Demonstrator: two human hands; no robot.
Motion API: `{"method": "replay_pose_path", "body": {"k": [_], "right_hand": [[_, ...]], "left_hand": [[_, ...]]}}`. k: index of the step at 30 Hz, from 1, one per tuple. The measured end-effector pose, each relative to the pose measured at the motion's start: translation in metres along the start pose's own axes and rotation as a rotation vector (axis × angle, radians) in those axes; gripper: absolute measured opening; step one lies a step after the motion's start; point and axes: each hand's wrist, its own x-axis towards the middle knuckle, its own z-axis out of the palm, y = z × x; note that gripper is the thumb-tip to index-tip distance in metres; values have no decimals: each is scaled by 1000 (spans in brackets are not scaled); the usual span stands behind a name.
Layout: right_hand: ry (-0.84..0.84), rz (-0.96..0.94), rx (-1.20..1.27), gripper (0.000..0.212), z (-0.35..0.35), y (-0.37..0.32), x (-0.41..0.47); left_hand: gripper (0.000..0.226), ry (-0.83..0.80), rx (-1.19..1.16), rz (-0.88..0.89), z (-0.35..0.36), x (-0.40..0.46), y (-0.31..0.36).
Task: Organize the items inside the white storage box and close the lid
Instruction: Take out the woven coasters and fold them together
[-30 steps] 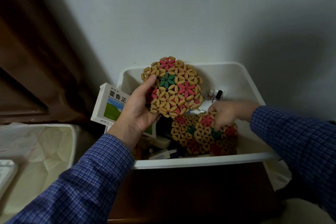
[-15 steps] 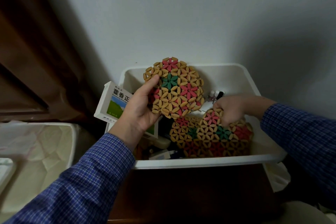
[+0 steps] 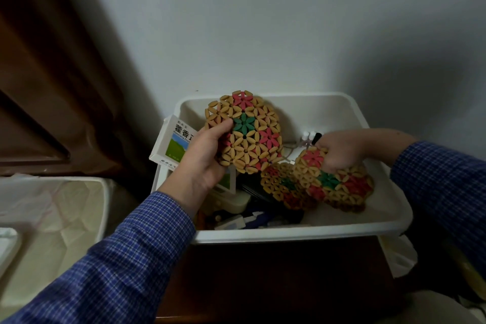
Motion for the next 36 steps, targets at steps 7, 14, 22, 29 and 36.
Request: {"method": "replay_pose_path", "body": {"k": [7,14,22,29,36], "right_hand": [[61,-12,384,37,-22,9,-15],[-271,-230,1040,61,-36,42,-22],[-384,-504,1433,62,-33,47,-23],[-148,-531,1409,48,-29,-21,-3],[-6,-477,1224,32,-24,-35,4]], "left_hand": [[34,25,38,-17,0,3,-1],[30,17,5,-25,0,3,0],[29,-12,41,-36,0,4,-2],[32,-138,9,-38,-2,3,-2],[54,-153,43,-4,-5,6,-4]]}}
